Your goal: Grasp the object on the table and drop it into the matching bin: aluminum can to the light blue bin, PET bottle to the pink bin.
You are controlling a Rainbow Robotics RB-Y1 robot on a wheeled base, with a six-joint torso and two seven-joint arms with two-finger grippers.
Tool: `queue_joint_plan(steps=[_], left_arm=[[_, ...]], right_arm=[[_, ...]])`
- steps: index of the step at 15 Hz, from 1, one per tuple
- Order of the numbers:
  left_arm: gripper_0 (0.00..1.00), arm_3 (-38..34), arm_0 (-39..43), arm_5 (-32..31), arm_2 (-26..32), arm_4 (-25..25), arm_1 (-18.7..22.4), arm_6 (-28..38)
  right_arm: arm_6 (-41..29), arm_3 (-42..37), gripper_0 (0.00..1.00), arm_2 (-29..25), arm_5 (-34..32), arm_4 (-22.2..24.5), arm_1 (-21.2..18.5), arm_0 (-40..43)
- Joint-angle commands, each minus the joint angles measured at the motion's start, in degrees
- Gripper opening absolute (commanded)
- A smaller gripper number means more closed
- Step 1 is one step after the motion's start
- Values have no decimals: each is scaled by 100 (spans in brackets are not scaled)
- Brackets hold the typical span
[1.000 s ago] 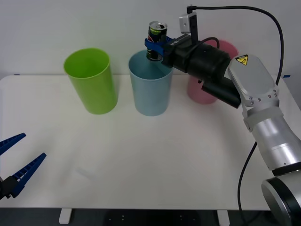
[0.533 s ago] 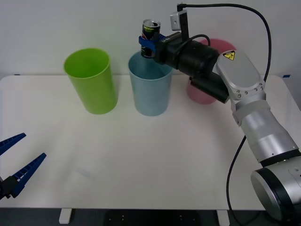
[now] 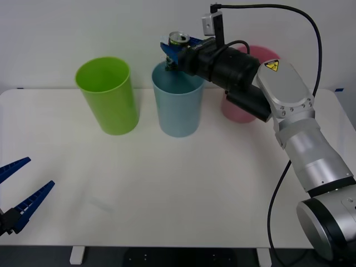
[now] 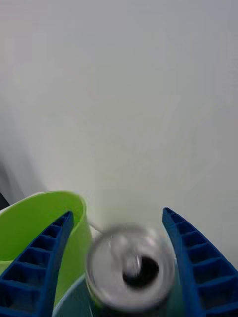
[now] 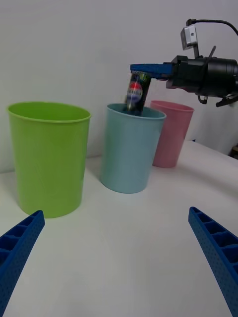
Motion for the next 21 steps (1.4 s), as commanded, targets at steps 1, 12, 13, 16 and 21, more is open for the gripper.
queue_joint_plan(steps=[1, 12, 13, 16, 21], left_arm=[[100, 0, 0, 0, 0, 0, 0, 0], [100, 0, 0, 0, 0, 0, 0, 0], [100, 0, 0, 0, 0, 0, 0, 0], [100, 0, 0, 0, 0, 0, 0, 0], [100, 0, 0, 0, 0, 0, 0, 0]], right_arm=[[37, 8, 100, -34, -7, -6, 0, 2], [81, -985, 100, -130, -464, -419, -492, 819], [99, -1117, 100, -130, -570, -525, -598, 951], [134, -1574, 100, -121, -728, -771, -923, 1452], [292, -2462, 100, -121, -728, -1369, -1556, 2366]])
